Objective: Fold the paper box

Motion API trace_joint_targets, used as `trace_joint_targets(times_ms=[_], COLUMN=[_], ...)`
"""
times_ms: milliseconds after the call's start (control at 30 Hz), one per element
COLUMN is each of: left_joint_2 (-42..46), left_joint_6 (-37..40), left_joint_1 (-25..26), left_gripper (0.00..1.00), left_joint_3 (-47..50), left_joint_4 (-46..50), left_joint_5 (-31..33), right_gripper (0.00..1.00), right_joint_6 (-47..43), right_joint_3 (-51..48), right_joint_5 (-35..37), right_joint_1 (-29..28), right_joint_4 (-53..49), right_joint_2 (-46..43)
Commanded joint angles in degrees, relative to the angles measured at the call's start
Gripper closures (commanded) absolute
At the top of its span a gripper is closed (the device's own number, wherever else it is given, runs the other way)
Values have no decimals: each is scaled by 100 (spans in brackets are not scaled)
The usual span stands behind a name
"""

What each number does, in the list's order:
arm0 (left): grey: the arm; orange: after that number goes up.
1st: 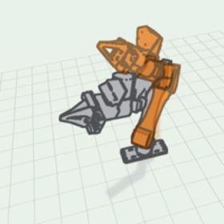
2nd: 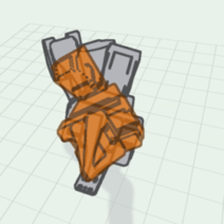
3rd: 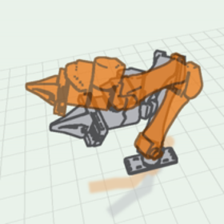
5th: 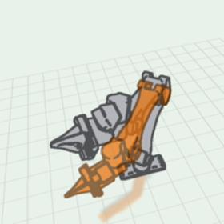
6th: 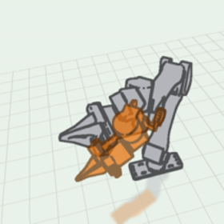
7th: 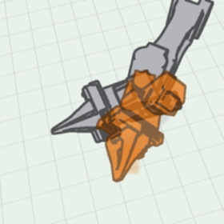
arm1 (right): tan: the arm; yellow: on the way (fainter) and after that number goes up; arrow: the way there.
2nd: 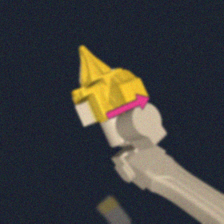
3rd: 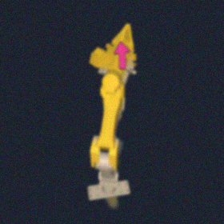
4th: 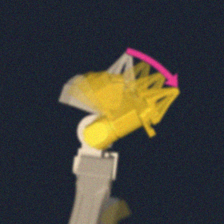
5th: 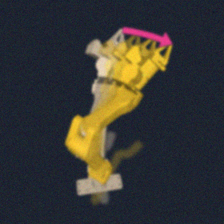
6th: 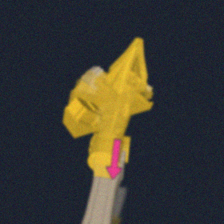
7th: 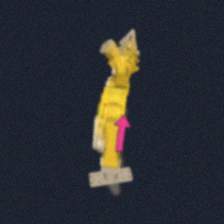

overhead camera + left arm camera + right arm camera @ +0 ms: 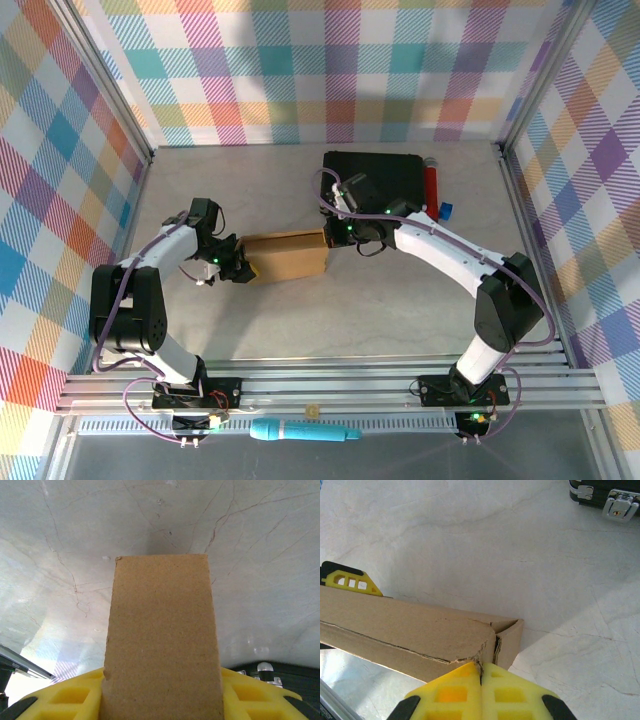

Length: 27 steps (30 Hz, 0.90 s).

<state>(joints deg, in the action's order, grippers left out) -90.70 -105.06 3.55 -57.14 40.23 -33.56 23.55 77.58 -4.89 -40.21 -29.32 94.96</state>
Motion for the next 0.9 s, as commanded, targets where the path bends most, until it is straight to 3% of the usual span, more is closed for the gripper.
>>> trace_joint_targets(times_ms=[0, 400, 700, 800, 867], left_joint_2=[-137, -176, 113, 278, 414], left_joint_6=[-208, -86, 715, 1186, 1610], left_joint_1=[-47, -56, -234, -304, -366], left_gripper=[99, 96, 39, 1, 0], left_joint_3=[184, 180, 62, -100, -104], left_joint_4=[-6, -82, -323, 73, 290], left_joint_5=[856, 834, 842, 886, 886], right_gripper=[100, 100, 100, 100, 100], right_joint_6=[90, -212, -354, -349, -346], right_joint_3=[-273, -621, -360, -100, 105], right_joint_5=[10, 581, 1210, 1320, 1375], right_joint_1=[-137, -250, -255, -260, -260], right_joint_4=[-449, -330, -632, -868, -1047], right_joint_2=[84, 58, 160, 291, 408])
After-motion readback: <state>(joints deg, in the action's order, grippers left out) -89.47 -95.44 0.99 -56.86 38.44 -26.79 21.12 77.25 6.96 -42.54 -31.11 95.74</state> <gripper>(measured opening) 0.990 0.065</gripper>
